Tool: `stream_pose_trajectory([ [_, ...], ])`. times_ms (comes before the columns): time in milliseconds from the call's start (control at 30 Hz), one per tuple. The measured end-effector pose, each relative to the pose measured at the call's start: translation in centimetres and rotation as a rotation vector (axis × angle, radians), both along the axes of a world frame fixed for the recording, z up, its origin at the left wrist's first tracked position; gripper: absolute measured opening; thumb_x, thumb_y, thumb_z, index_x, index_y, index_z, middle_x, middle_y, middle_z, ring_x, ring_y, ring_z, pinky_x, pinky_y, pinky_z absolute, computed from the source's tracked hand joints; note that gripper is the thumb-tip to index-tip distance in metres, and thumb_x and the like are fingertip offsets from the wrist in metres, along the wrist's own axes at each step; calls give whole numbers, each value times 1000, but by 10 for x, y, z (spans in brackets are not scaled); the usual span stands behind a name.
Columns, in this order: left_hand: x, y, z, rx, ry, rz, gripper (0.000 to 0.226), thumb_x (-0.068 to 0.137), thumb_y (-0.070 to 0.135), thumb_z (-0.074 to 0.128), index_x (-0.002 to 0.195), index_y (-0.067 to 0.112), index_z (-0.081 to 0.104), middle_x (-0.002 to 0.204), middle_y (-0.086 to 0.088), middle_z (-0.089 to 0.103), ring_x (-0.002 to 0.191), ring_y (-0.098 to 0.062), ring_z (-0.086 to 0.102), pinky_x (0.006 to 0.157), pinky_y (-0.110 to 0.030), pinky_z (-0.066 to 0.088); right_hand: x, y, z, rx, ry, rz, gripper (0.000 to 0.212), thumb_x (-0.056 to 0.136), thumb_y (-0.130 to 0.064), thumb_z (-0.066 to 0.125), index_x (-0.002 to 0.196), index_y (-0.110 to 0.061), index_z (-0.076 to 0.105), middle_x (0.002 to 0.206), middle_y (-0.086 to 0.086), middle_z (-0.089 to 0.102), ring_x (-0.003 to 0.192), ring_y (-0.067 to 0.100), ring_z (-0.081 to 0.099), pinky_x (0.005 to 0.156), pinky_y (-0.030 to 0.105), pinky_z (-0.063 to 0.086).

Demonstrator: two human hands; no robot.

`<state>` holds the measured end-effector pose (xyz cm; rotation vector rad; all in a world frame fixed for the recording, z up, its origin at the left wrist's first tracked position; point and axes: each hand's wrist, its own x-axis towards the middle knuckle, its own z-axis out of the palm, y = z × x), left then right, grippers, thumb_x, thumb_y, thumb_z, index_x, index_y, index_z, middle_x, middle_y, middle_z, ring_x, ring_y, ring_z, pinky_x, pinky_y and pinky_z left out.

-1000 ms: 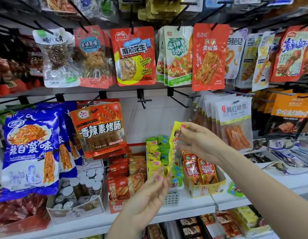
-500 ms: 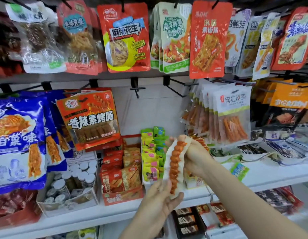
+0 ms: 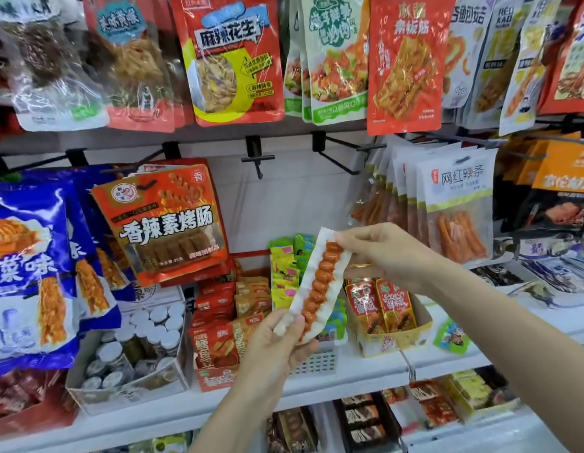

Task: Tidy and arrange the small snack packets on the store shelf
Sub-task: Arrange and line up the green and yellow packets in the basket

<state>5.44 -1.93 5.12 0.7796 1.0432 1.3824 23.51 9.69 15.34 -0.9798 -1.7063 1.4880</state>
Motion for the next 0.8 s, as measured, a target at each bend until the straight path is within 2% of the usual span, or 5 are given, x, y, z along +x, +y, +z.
stream_pose_trajectory([
  [267,-14,48,13,88,334,-49,19,90,-1,66,108,5,64,84,-3,70,66,-14,67,60,-24,55,6,28,-5,174,-151,-153,24,90,-28,69,92,-5,75,83,8,77,77,19,75,66,28,61],
  [367,-24,87,22,155,469,25,42,84,-9,69,117,12,57,91,-5,69,67,-15,67,60,-23,57,8,41,-5,481,-292,-459,23,90,-29,68,78,-9,70,63,-5,69,56,0,67,51,4,46],
  [433,-34,119,25,214,678,137,45,85,-8,68,117,19,53,99,-1,66,76,-15,66,64,-16,53,8,48,-4,696,-416,-661,28,90,-31,64,69,-15,56,56,-7,56,50,-3,59,44,10,40],
  [600,-33,186,19,394,1175,145,26,90,6,65,114,13,65,116,-5,66,105,-20,63,92,-22,46,1,71,-24,788,-656,-710,28,95,-31,54,82,-11,40,74,18,59,68,40,56,55,40,43],
  [800,-21,234,3,324,1787,-345,59,95,59,45,148,32,39,162,6,25,150,-25,13,122,-47,7,-9,95,-48,795,-743,-733,21,97,-30,51,88,-15,38,82,23,63,78,48,60,55,39,41],
])
